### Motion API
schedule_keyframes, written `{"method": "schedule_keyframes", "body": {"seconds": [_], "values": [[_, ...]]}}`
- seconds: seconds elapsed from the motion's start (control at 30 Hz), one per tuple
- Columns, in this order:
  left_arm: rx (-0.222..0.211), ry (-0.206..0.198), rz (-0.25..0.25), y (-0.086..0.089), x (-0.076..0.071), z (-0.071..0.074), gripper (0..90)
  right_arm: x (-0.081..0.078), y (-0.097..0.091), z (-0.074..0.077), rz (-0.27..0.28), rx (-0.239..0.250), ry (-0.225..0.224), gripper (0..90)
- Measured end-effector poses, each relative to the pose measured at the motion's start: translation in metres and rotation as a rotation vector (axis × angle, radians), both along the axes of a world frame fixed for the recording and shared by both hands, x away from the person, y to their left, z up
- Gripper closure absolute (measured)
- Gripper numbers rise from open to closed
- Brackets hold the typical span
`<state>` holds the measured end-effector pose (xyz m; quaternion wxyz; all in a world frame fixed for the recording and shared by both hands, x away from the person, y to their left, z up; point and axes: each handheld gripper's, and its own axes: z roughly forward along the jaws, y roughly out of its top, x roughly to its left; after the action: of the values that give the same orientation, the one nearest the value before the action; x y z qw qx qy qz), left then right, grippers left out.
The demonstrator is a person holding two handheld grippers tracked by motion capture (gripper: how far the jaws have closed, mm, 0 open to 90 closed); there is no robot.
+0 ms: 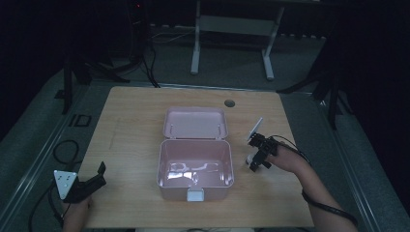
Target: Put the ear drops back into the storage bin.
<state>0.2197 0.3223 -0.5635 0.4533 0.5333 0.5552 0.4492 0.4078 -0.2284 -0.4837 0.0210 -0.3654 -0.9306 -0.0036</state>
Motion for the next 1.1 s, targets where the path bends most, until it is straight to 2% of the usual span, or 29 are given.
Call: {"method": "schedule_keyframes", "body": {"seconds": [0.23, 0.4, 0.47, 0.53, 0.6, 0.73, 0.9, 1.1], "values": [[0.001, 0.001, -0.001, 0.0, 0.0, 0.0, 0.5, 0.005, 0.012, -0.001, 0.006, 0.016, 0.004, 12.0], [0.002, 0.0, -0.002, 0.0, 0.0, 0.0, 0.5, 0.008, 0.019, -0.005, -0.005, 0.0, 0.013, 12.0], [0.001, 0.001, -0.003, 0.0, 0.0, 0.0, 0.4, 0.01, 0.022, -0.007, -0.01, -0.002, 0.029, 12.2], [0.001, 0.0, -0.003, 0.0, 0.0, 0.0, 0.5, 0.012, 0.024, -0.009, -0.009, -0.022, 0.024, 14.1], [0.004, -0.001, -0.003, 0.0, 0.0, 0.0, 0.5, 0.014, 0.025, -0.011, -0.017, -0.03, 0.023, 21.1], [0.005, 0.0, -0.004, 0.0, 0.0, 0.0, 0.5, 0.016, 0.027, -0.014, -0.018, -0.034, 0.028, 27.4], [0.003, -0.002, -0.008, 0.0, 0.0, 0.0, 0.5, 0.017, 0.03, -0.022, 0.0, -0.042, 0.069, 42.5], [0.004, -0.001, -0.008, 0.0, 0.0, 0.0, 0.5, 0.019, 0.031, -0.024, -0.001, -0.055, 0.075, 55.3]]}}
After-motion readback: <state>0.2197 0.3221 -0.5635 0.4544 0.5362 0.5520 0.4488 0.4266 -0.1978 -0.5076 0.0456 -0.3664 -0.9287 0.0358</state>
